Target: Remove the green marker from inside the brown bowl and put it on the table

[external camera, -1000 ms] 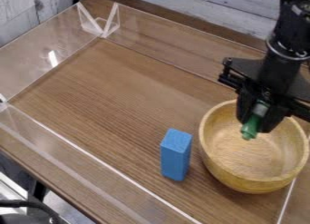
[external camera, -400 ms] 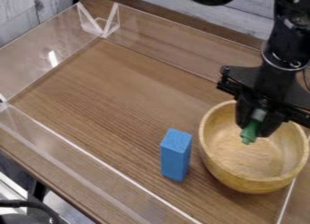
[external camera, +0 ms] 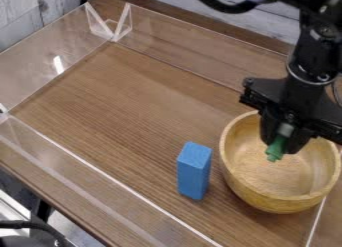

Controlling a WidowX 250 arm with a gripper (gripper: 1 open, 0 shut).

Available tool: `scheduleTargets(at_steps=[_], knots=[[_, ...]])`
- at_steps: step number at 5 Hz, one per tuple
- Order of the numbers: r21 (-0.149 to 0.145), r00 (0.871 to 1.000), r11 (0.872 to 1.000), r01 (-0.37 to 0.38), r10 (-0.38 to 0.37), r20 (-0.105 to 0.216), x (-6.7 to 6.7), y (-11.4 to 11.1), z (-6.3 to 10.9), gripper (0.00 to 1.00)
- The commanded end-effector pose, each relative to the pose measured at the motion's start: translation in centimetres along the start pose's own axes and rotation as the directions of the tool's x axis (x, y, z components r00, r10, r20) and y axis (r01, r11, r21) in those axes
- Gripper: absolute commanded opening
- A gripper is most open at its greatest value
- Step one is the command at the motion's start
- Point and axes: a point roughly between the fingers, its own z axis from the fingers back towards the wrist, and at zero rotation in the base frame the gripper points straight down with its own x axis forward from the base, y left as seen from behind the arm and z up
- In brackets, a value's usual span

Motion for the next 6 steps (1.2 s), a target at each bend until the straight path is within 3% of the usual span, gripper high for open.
scheduleTargets(at_steps=[1,3,5,6], knots=[[-0.026,0.999,1.000,-0.009,0.011,0.048,0.8,0.1,0.4,0.00],[-0.064,0.997,0.998,-0.009,0.014,0.075,1.0,0.2,0.1,0.00],[-0.045,0.993,0.999,-0.018,0.023,0.115,0.9,2.7,3.1,0.00],[-0.027,0.989,0.999,-0.045,0.049,0.137,0.9,5.6,5.1,0.00]])
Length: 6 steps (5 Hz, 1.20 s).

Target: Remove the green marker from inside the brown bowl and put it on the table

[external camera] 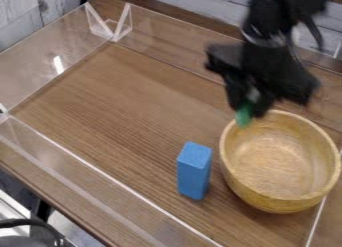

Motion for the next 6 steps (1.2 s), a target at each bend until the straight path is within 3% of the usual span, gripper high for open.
scheduleTargets(at_steps=[1,2,3,6], knots=[[-0.002,0.999,1.000,0.016,-0.015,0.048,1.4,4.0,1.7,0.00],[0.002,0.998,1.000,0.014,-0.014,0.053,0.8,7.2,1.5,0.00],[0.006,0.998,1.000,0.015,-0.015,0.056,0.4,8.8,1.1,0.00],[0.067,0.999,0.997,0.038,-0.038,0.007,-1.3,9.8,0.2,0.00]])
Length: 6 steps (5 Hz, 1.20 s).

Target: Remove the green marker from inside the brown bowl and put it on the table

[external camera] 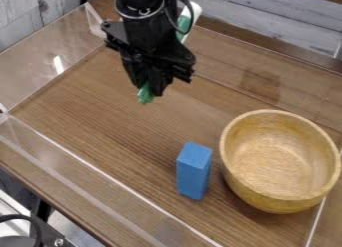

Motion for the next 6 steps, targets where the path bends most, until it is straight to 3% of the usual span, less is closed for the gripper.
scheduleTargets(at_steps=[1,6], knots=[[0.022,1.000,1.000,0.003,-0.004,0.025,0.1,0.5,0.4,0.00],[0.092,0.998,0.996,0.017,-0.011,-0.057,-1.4,1.9,-2.6,0.00]])
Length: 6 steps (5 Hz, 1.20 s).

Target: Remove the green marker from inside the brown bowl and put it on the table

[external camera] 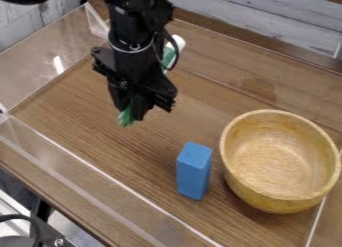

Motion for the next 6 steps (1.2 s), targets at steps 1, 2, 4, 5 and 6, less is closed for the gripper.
scheduleTargets(at_steps=[1,2,4,5,6], knots=[[0.020,1.000,1.000,-0.008,0.008,0.014,0.4,0.6,-0.2,0.00],[0.027,1.000,1.000,-0.008,0.008,-0.001,0.3,0.8,-0.8,0.00],[0.039,1.000,0.999,-0.010,0.011,-0.024,0.2,1.1,-1.9,0.00],[0.042,0.999,0.999,-0.010,0.011,-0.032,0.1,1.2,-2.4,0.00],[0.040,0.999,0.999,-0.011,0.012,-0.034,0.4,1.5,-2.8,0.00]])
